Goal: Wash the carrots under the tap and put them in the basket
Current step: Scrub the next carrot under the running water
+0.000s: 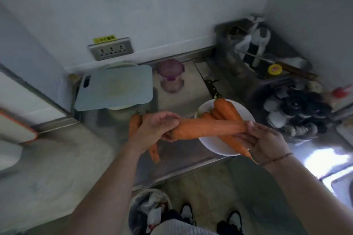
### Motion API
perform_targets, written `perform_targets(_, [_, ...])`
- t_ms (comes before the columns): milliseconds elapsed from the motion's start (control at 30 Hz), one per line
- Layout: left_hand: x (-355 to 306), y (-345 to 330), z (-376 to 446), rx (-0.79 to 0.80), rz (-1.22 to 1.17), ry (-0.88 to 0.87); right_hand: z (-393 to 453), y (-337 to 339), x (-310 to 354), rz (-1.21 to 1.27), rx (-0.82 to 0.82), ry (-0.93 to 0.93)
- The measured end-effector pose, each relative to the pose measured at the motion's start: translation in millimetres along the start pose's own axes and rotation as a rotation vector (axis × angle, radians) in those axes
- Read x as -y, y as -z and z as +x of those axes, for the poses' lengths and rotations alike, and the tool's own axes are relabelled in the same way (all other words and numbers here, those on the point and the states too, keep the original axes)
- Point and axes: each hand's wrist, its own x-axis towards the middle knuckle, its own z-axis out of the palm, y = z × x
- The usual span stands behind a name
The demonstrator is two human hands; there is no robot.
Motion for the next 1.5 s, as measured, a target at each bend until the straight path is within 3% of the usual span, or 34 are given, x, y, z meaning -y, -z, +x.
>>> perform_targets(133, [-13.2,-71.7,25.0,0.192,-0.139,0.050,-32.6,71.0,18.3,0.146,-0.120,0.135])
perform_targets(267, [-18.6,-152.9,36.7,0.275,-0.131,0.065,-69.9,143.6,29.2,0.188,-0.190,0.220])
perform_targets(633, [-6.5,-415.5,1.5,0.452,0.059,0.077,-189.8,388.4,35.6,-0.243,-0.383,0.255])
perform_targets(867, [3.8,-570.6,-29.7,0.403,0.105,0.138,-224.3,512.0,45.4,-0.478,-0.426,0.226])
perform_targets(1067, [7.1,-632.7,-29.4,0.353,0.114,0.203,-209.7,558.2,43.7,-0.865,-0.474,0.195])
perform_targets(1267, [23.7,-662.6,-21.9,0.355,0.120,0.306,-195.6,576.6,36.6,-0.991,-0.506,0.203])
perform_targets(1400, [32.6,-668.2,-21.1,0.399,0.092,0.396,-189.6,591.1,23.5,-0.974,-0.425,0.194])
perform_targets(1500, [37.7,-672.7,-23.6,0.489,-0.078,0.426,-190.5,596.6,23.1,-0.727,-0.272,0.142])
